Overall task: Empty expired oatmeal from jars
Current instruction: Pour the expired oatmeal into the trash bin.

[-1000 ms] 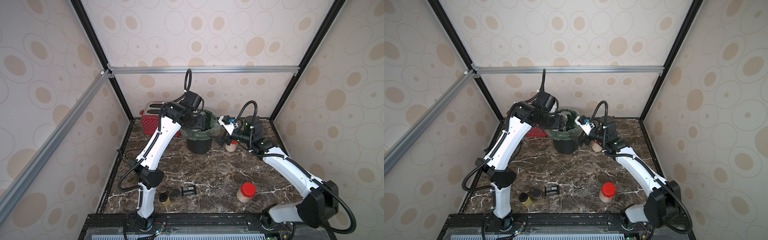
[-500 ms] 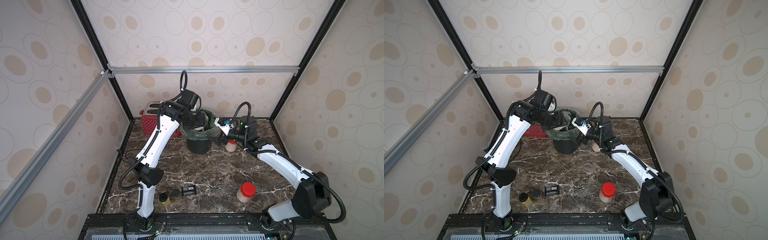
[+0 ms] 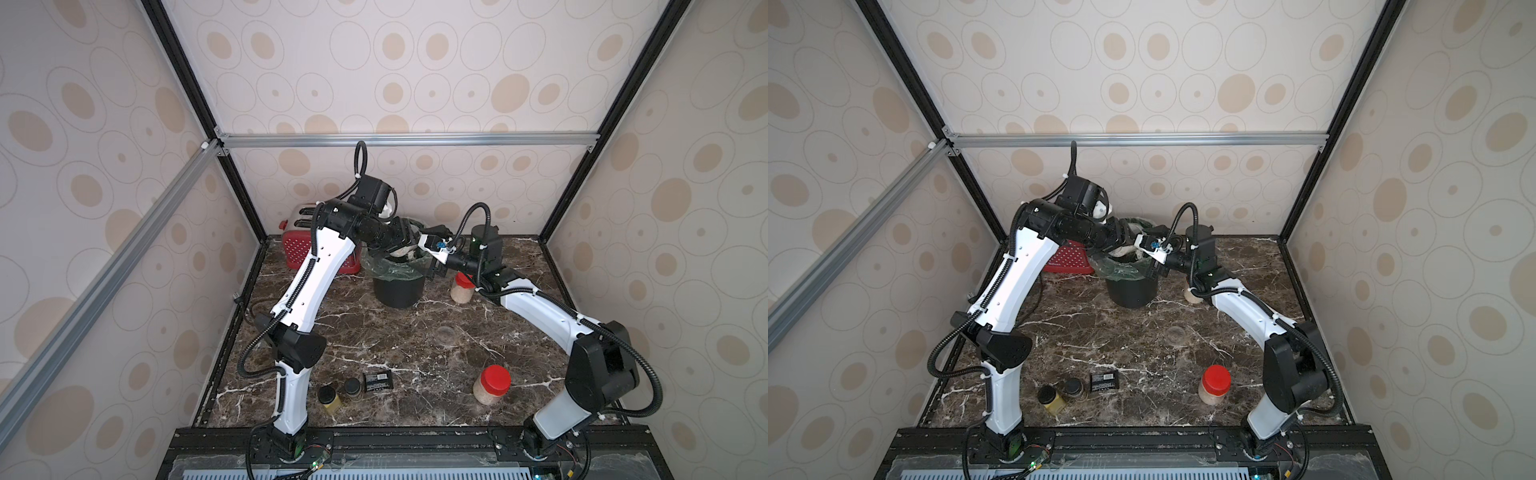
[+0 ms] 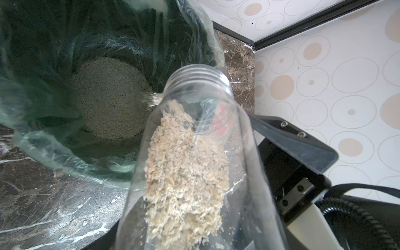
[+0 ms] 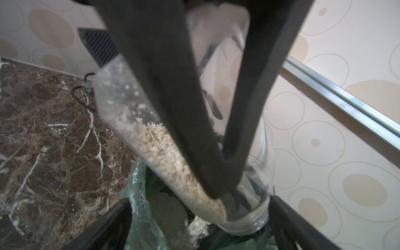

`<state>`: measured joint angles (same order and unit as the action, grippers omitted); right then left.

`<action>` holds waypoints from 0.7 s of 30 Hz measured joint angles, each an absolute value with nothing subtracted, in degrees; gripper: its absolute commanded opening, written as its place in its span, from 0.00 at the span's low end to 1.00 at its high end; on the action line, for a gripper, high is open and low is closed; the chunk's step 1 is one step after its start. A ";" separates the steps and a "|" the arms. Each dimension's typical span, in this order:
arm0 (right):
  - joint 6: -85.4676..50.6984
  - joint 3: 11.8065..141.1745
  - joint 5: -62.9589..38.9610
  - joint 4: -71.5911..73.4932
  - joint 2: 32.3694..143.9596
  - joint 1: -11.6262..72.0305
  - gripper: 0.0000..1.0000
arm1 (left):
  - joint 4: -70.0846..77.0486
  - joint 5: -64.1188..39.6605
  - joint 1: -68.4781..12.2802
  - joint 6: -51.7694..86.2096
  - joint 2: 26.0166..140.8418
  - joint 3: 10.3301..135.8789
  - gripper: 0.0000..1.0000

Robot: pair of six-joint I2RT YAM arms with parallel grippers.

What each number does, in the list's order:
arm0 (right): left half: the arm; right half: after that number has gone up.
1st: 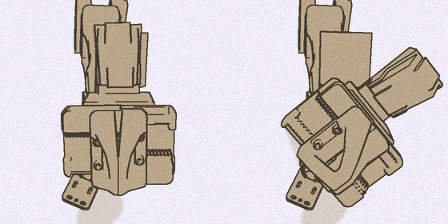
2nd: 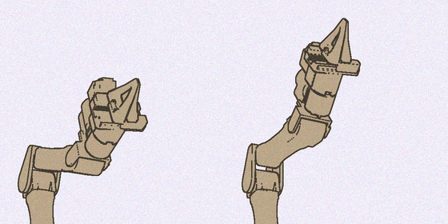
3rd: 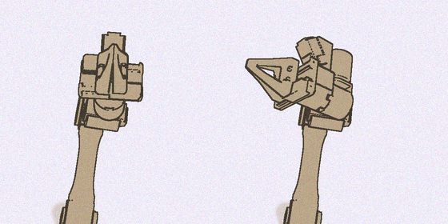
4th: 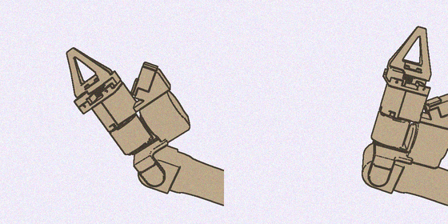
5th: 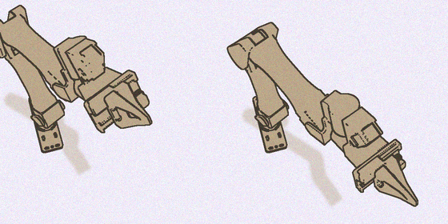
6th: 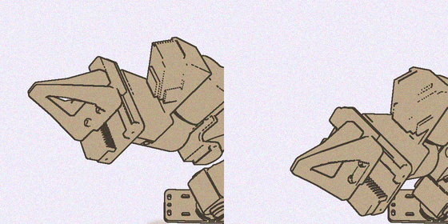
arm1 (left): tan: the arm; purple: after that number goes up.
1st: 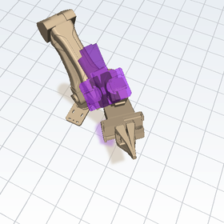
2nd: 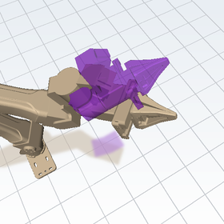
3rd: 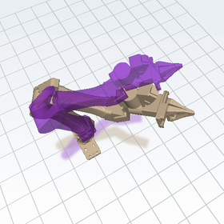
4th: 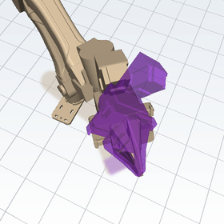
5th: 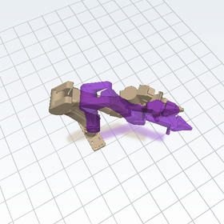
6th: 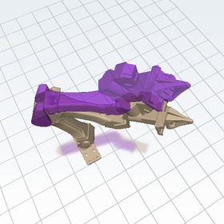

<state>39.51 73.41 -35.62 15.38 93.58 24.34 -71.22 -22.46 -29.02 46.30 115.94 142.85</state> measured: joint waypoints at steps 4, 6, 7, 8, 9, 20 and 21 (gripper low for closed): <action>40.66 76.20 -37.30 15.38 95.66 24.29 0.99 | -71.26 -22.90 -28.88 45.60 115.92 142.71 0.00; 41.17 76.95 -37.80 15.38 96.20 24.29 0.98 | -71.29 -22.92 -28.86 45.17 115.92 142.34 0.00; 41.43 77.30 -38.00 15.40 96.47 24.32 0.97 | -71.37 -22.94 -28.86 45.01 115.92 142.17 0.00; 41.63 77.62 -38.22 15.25 96.66 24.29 0.96 | -71.40 -22.98 -28.86 44.88 115.92 141.95 0.00; 41.76 78.02 -38.59 15.07 96.90 24.29 0.94 | -71.44 -23.09 -28.86 44.69 115.92 141.71 0.00; 42.98 83.18 -43.11 13.02 100.77 24.29 0.80 | -71.81 -23.97 -28.42 43.81 115.66 141.43 0.00; 43.13 83.42 -43.42 12.86 100.95 24.29 0.79 | -71.81 -23.97 -28.36 43.81 115.59 141.32 0.00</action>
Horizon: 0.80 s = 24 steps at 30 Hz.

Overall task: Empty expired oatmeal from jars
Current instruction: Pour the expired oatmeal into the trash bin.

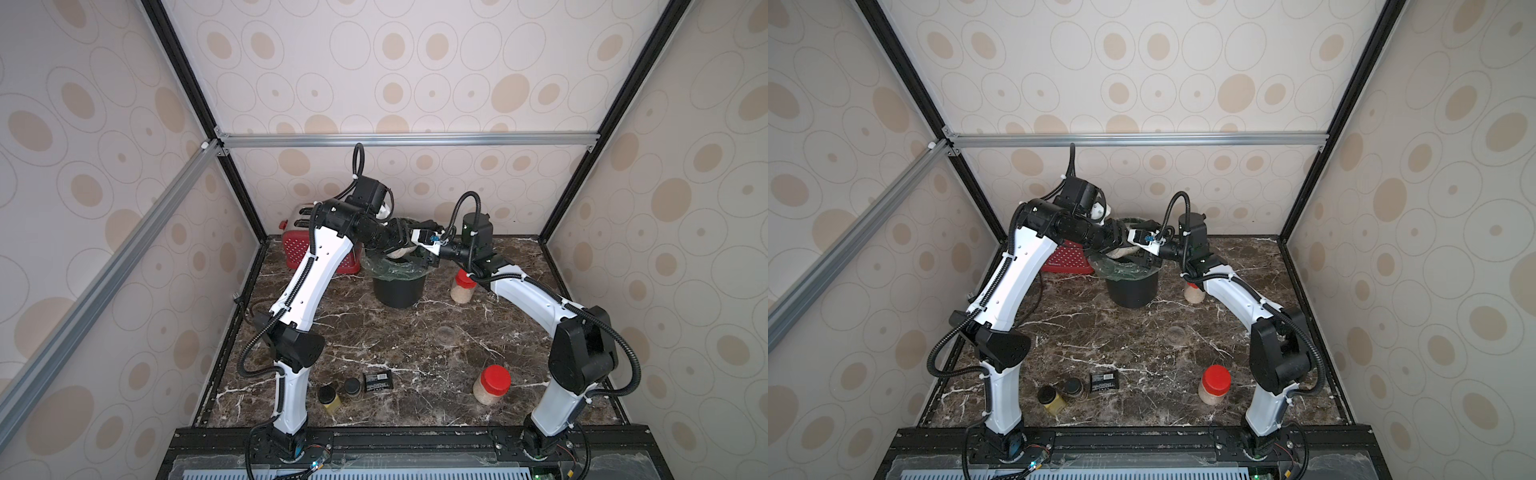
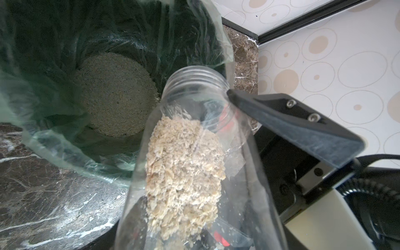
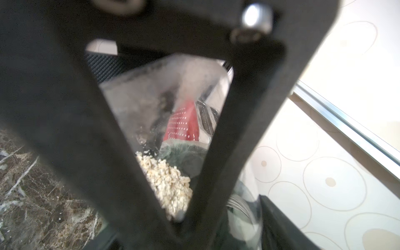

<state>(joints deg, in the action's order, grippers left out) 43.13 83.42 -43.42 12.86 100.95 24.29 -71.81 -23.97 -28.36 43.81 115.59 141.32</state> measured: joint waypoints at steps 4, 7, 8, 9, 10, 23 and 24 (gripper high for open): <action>43.38 83.61 -44.34 12.73 101.14 24.29 0.85 | -72.10 -24.01 -28.34 43.81 115.31 141.12 0.00; 42.92 83.61 -44.86 12.80 101.14 24.27 0.88 | -72.12 -24.27 -28.34 43.64 115.28 141.10 0.00; 42.78 83.61 -45.12 12.86 101.14 24.27 0.88 | -72.12 -24.43 -28.36 43.55 115.28 141.08 0.00; 42.72 83.61 -45.36 12.88 101.14 24.29 0.89 | -72.12 -24.56 -28.38 43.42 115.28 140.99 0.00; 42.70 83.61 -45.56 12.88 101.14 24.29 0.89 | -72.10 -24.64 -28.40 43.27 115.28 140.90 0.00; 43.00 85.27 -48.53 11.92 101.47 24.36 0.78 | -72.07 -25.17 -28.25 42.39 113.43 139.61 0.00; 43.07 85.27 -48.62 11.79 101.47 24.36 0.78 | -72.14 -25.15 -28.23 42.37 113.38 139.59 0.00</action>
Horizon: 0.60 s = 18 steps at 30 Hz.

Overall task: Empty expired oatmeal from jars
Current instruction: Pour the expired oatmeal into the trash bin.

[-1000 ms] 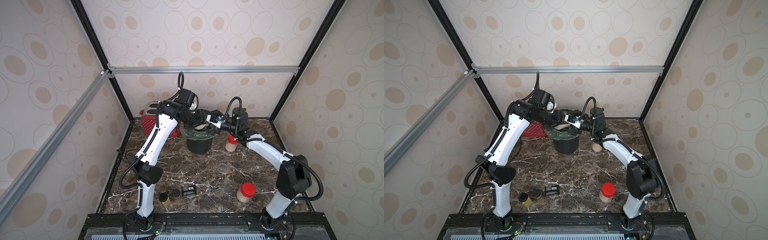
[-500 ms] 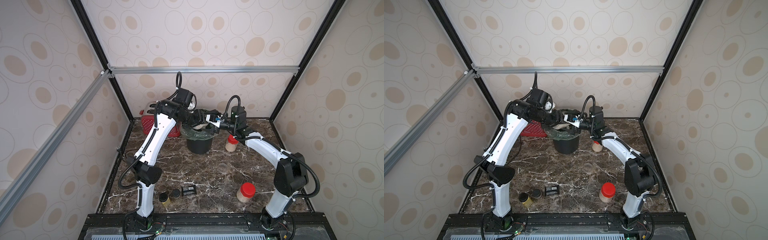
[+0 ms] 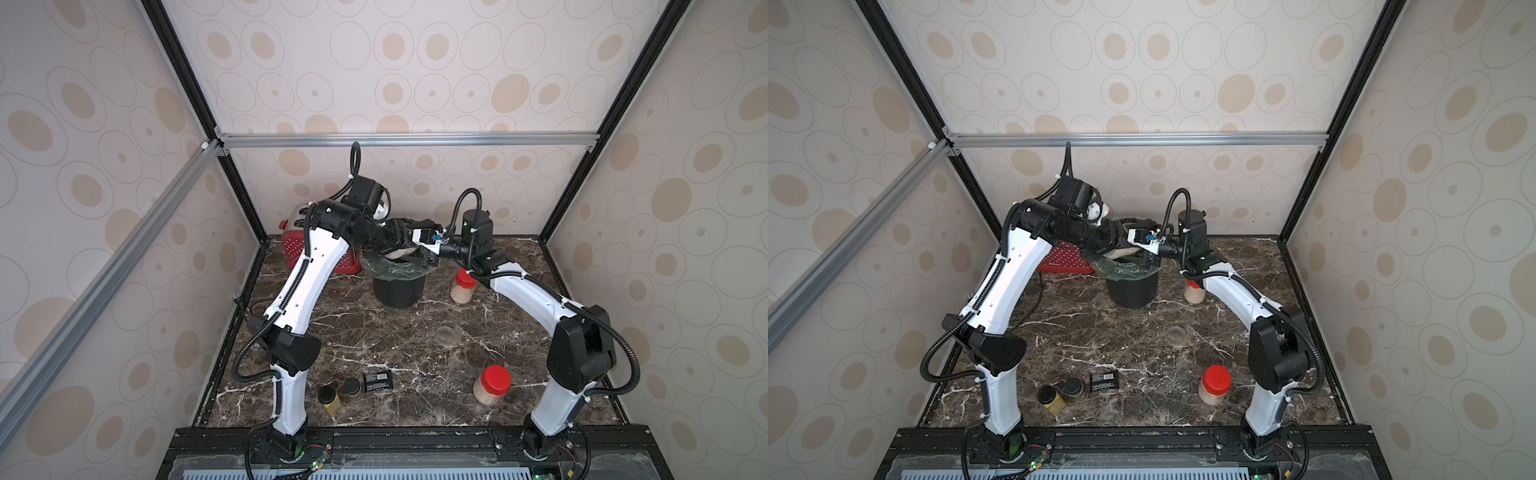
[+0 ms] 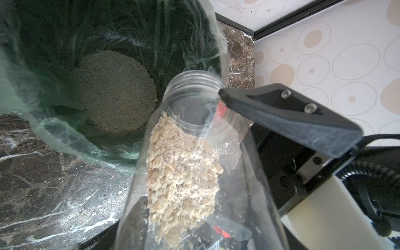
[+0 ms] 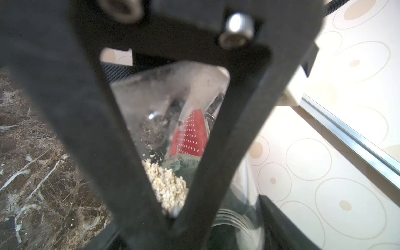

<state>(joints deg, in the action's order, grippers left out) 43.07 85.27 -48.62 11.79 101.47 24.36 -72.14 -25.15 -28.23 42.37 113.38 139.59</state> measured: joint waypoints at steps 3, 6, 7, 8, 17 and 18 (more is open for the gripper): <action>43.44 85.30 -48.60 10.87 101.47 24.36 0.75 | -72.16 -25.19 -28.21 42.35 113.38 139.20 0.00; 43.75 85.62 -48.60 9.96 101.47 24.36 0.72 | -72.25 -25.28 -28.10 42.30 113.38 139.17 0.00; 43.83 85.80 -48.60 9.76 101.47 24.36 0.70 | -72.25 -25.30 -28.05 42.24 113.38 139.17 0.00; 43.92 85.95 -48.60 9.45 101.47 24.36 0.69 | -72.20 -25.43 -27.99 42.15 113.36 139.17 0.00; 43.90 86.28 -48.27 8.99 101.89 24.47 0.78 | -72.31 -25.17 -27.33 39.94 113.36 139.11 0.00; 43.75 86.41 -48.16 8.93 102.02 24.53 0.78 | -72.34 -24.93 -27.31 39.57 113.36 139.09 0.00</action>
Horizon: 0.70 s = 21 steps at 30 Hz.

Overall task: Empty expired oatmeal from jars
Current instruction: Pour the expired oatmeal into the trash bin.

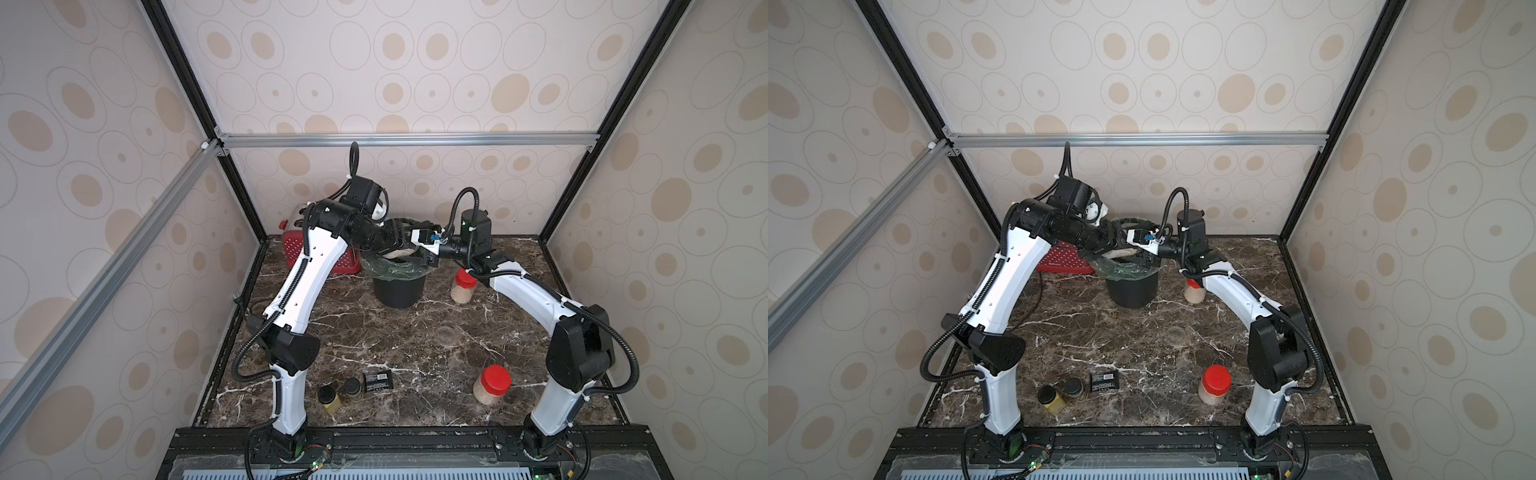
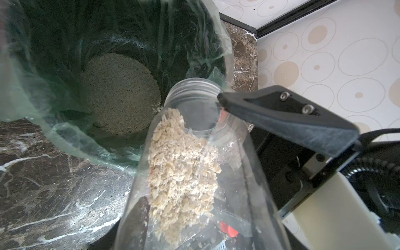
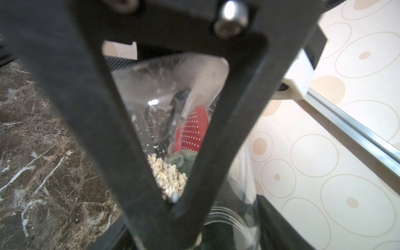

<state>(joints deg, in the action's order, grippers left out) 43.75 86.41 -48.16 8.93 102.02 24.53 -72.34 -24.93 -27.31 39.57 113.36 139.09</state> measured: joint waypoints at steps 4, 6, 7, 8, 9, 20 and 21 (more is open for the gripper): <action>42.85 87.11 -47.81 7.84 102.32 24.84 0.75 | -72.62 -23.27 -27.24 38.04 113.36 139.09 0.00; 42.61 87.11 -47.81 7.38 102.32 24.91 0.73 | -72.69 -22.28 -27.24 37.10 113.36 138.69 0.00; 42.48 87.11 -47.77 6.96 102.43 24.91 0.73 | -72.62 -21.85 -27.24 36.58 113.27 138.26 0.00; 42.44 87.11 -47.81 6.61 102.59 24.95 0.73 | -72.47 -21.26 -27.24 36.12 113.12 137.62 0.00; 42.35 87.11 -47.81 6.33 102.83 24.99 0.73 | -72.34 -20.71 -27.27 35.81 113.06 137.03 0.00; 36.73 87.22 -47.35 6.46 103.50 25.45 0.99 | -70.72 -15.81 -27.33 30.61 113.21 136.11 0.00; 35.92 87.22 -46.74 6.83 103.48 25.67 0.99 | -70.35 -15.14 -27.33 30.04 113.21 136.11 0.00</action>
